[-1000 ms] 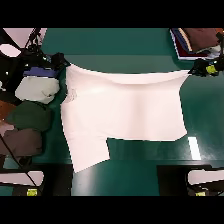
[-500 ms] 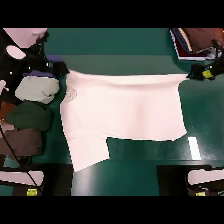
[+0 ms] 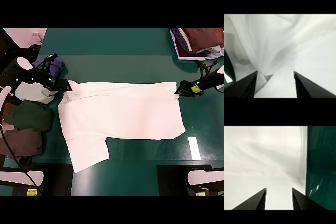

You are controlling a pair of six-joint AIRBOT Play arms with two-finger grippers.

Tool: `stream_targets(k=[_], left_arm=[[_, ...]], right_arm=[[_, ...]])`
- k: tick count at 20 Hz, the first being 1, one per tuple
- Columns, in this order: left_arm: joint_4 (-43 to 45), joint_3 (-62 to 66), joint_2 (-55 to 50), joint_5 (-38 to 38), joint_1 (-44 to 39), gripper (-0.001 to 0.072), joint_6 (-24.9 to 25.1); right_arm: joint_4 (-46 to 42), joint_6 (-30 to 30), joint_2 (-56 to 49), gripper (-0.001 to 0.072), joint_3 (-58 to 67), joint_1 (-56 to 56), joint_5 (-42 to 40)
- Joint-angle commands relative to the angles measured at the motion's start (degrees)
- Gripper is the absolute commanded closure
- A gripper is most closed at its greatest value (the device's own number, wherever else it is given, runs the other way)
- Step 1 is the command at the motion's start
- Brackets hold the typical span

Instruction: Fold the shirts.

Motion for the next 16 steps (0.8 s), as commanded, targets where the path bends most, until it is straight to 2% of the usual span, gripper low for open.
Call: stream_targets(k=[1,3,10,13,16], left_arm=[[1.62,-0.26,0.9,-5.25,0.39,0.0176,-3.39],[1.49,-3.48,4.13,-6.08,1.68,0.0176,-6.45],[1.25,-34.36,27.98,-8.61,2.73,0.0175,-10.29],[1.01,-43.08,34.77,-10.51,2.73,0.0175,-12.7],[-2.03,-48.48,37.31,-11.15,2.73,0.0175,-12.2]], right_arm=[[-0.02,0.55,0.2,0.0332,1.14,-0.66,6.54],[-0.11,0.5,2.43,0.0332,-0.37,-2.25,10.4],[0.02,-1.44,17.84,0.0332,-16.26,-8.52,8.44],[0.02,-1.49,21.05,0.0332,-19.3,-10.34,8.28],[0.04,-1.49,22.18,0.0332,-19.43,-10.91,8.24]])
